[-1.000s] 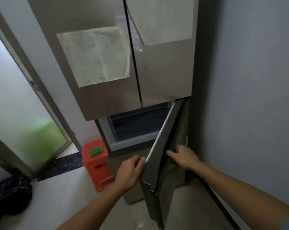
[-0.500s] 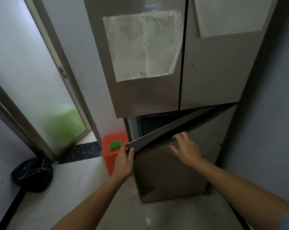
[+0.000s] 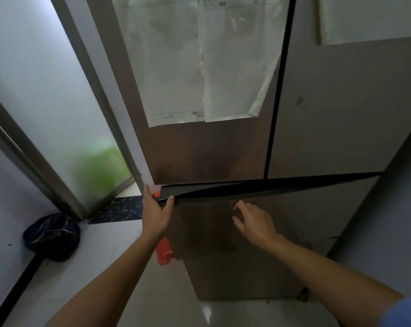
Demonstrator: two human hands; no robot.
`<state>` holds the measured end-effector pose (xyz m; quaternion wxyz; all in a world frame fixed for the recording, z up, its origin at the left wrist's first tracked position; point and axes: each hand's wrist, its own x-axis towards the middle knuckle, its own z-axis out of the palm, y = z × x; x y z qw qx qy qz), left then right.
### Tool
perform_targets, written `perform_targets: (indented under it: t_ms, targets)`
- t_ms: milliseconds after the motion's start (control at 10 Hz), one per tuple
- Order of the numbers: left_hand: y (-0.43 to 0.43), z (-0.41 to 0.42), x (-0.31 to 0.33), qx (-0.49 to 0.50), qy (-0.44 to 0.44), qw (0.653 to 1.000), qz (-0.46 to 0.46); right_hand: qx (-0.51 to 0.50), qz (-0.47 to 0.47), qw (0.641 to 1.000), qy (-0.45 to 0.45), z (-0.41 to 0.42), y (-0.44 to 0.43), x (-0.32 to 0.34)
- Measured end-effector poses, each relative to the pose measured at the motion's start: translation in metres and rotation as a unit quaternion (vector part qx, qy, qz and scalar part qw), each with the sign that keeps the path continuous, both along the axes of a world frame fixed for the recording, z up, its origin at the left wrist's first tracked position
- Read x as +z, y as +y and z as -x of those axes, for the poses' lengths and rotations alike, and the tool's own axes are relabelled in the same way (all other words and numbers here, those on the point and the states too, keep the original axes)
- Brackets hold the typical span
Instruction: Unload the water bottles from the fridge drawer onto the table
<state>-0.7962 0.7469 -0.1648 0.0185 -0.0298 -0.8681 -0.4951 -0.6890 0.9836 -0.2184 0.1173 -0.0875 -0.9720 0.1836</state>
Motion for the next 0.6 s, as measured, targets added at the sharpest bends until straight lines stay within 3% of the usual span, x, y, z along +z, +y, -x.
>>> perform_targets:
  t_ms: [300,500,600]
  targets:
    - [0.024,0.039,0.002,0.009,0.045,0.999,0.028,-0.023,-0.008,1.0,-0.016,0.039,0.007,0.001]
    - [0.01,0.054,-0.001,-0.048,0.04,0.997,0.035,-0.04,0.008,0.998,-0.045,0.04,0.002,0.005]
    - [0.002,0.06,-0.002,-0.077,0.015,0.997,0.0,-0.033,0.07,0.995,-0.055,0.037,0.0,0.022]
